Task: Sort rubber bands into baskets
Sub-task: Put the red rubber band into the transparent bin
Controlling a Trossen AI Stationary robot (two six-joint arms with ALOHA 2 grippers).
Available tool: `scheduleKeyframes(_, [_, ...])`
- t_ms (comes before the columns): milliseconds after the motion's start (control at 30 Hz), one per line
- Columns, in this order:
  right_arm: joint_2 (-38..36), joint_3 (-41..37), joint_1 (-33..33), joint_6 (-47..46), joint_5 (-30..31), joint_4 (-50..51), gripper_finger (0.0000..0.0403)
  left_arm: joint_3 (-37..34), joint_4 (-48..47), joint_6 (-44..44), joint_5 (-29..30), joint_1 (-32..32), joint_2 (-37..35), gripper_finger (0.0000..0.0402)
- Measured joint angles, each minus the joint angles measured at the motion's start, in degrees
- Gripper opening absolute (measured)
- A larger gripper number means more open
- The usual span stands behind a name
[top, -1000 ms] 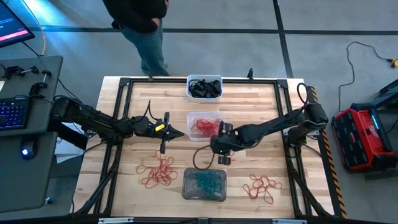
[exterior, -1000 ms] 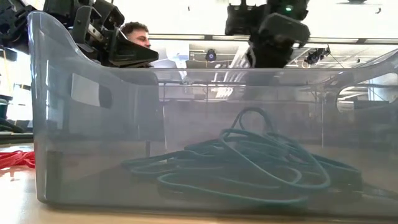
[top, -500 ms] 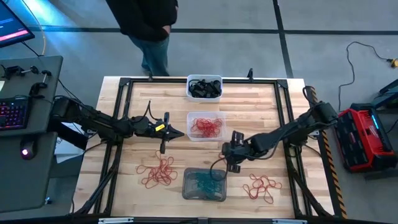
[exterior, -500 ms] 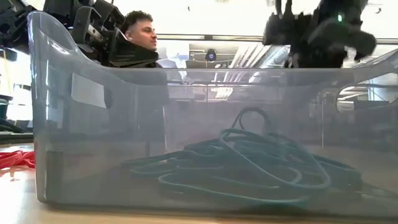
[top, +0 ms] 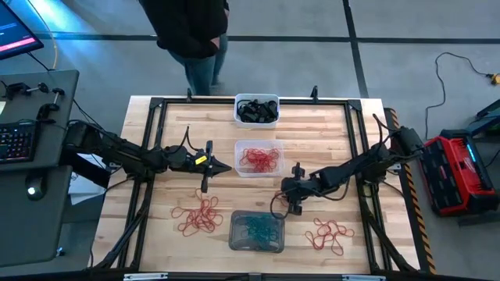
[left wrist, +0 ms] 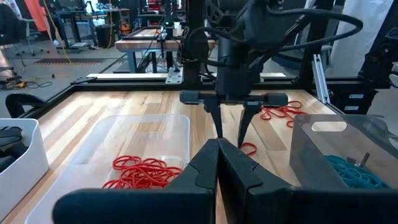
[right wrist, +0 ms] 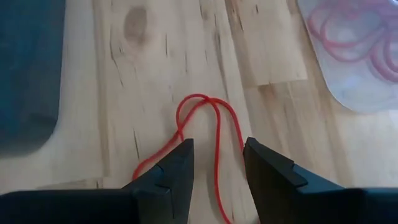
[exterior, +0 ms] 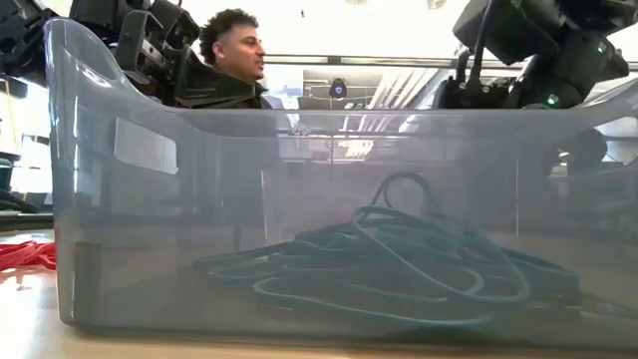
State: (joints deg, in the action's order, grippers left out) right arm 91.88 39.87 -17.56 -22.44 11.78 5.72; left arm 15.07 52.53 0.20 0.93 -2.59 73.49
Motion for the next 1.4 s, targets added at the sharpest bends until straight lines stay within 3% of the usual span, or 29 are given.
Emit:
scheduleKeyframes(500, [3.65, -0.21, 1.44, 3.52, -1.96, -0.56, 0.0126, 0.0, -0.02, 0.01, 0.0, -0.01, 0.0, 0.0])
scheduleKeyframes(600, [3.72, 0.11, 1.46, 3.66, -2.85, 0.18, 0.0103, 0.0, -0.02, 0.01, 0.0, 0.0, 0.0, 0.0])
scheduleKeyframes(767, [3.91, 2.79, 1.42, 5.19, -3.83, 4.11, 0.0015, 0.0, -0.02, 0.01, 0.0, -0.02, 0.0, 0.0])
scheduleKeyframes(933, [4.26, 8.24, 1.46, 8.1, -4.96, 10.13, 0.0009, 0.0, -0.02, 0.01, 0.0, 0.0, 0.0, 0.0])
scheduleKeyframes(1133, [4.17, 17.6, 0.85, 13.55, 0.14, 17.0, 0.0001, 0.0, -0.02, 0.01, 0.0, 0.0, 0.0, 0.0])
scheduleKeyframes(1400, [4.11, 27.81, 2.34, 22.59, 12.68, 19.35, 0.0, 0.0, -0.04, 0.01, 0.0, 0.0, 0.0, 0.0])
